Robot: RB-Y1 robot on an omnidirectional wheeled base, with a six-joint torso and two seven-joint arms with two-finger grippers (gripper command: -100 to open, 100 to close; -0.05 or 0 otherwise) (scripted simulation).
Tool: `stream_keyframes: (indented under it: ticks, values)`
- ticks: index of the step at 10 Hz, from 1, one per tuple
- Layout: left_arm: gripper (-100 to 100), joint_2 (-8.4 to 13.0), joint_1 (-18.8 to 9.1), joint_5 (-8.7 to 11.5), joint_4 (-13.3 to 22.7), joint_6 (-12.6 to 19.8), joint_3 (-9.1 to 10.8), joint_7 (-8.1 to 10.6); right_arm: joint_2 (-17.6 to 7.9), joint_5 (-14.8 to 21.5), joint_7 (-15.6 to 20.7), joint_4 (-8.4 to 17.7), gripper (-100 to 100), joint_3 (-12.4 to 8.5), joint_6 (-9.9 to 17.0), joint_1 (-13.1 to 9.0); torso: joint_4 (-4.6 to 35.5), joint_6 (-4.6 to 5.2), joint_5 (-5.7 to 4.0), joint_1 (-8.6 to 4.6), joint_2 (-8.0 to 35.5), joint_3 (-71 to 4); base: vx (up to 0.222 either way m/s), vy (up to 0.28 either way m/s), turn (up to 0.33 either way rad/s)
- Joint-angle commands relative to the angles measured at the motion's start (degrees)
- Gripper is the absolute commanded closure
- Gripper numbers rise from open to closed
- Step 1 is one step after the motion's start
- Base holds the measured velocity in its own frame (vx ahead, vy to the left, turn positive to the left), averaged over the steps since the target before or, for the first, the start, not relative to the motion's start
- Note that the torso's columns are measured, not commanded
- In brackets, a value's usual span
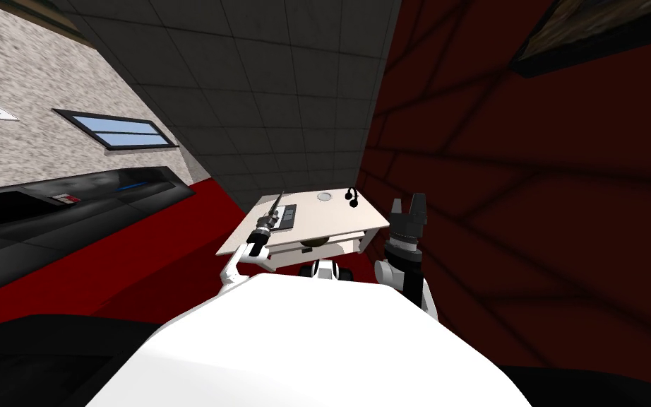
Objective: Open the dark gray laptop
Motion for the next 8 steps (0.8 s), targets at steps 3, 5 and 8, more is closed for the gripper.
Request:
stream_keyframes:
  ticks: [3,5,8]
  values:
    - [100,-4.85,-1.02,-7.53,5.8,-5.96,1.62,-4.9,0.0,0.0,0.0,0.0,0,0.0,0.0,0.0,-0.09,-0.03,0.09,0.17,-0.1,-0.05,0.024,-0.025,0.057]
    - [100,-6.3,-1.42,-10.47,7.4,-7.75,2.05,-6.3,0.0,0.0,0.0,0.0,0,0.0,0.0,0.0,-0.13,-0.1,0.12,0.25,-0.15,-0.08,0.023,-0.027,0.042]
    - [100,-9.2,-2.22,-15.2,10.6,-11.33,2.9,-9.09,0.0,0.0,0.0,0.0,0,0.0,0.0,0.0,-0.13,-0.07,0.19,0.28,-0.08,-0.03,0.024,-0.024,0.063]
